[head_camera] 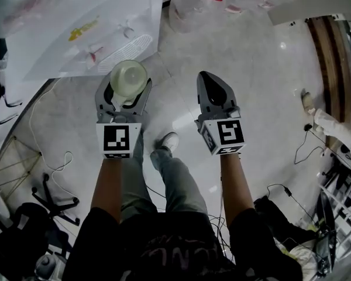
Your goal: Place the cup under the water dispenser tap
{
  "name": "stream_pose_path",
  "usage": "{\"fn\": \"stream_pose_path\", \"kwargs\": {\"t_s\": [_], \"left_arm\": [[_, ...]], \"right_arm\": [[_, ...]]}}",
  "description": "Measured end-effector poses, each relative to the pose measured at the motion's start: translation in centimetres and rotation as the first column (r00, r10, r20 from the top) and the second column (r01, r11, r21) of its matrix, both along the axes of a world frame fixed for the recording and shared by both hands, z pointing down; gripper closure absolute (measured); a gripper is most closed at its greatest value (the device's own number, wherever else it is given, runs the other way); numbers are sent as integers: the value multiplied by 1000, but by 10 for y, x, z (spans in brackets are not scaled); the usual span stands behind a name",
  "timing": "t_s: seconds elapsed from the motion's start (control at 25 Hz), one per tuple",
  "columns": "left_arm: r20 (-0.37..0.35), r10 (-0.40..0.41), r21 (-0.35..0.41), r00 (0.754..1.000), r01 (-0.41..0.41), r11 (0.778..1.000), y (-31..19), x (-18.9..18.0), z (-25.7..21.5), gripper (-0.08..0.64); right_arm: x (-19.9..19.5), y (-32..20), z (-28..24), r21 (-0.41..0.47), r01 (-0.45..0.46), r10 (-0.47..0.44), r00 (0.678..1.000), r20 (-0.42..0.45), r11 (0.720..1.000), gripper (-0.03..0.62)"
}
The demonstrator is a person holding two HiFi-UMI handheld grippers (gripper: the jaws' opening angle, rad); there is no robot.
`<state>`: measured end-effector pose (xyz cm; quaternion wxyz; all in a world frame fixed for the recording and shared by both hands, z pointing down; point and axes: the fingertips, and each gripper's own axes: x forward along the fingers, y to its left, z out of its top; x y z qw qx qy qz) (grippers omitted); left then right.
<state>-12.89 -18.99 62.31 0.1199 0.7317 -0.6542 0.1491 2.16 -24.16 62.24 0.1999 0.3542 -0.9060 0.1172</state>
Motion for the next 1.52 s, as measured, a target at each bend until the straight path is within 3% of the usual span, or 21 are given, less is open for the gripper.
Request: {"fn": "stream_pose_path", "kwargs": {"t_s": [0.84, 1.52], "left_arm": [[49, -86, -22, 995, 87, 996, -60, -33, 132, 219], [43, -157, -115, 987, 161, 980, -93, -43, 176, 219]], "right_arm": [[-5, -23, 124, -7, 19, -20, 999, -32, 1000, 578], [6, -29, 160, -56, 5, -9, 998, -62, 998, 577]]}}
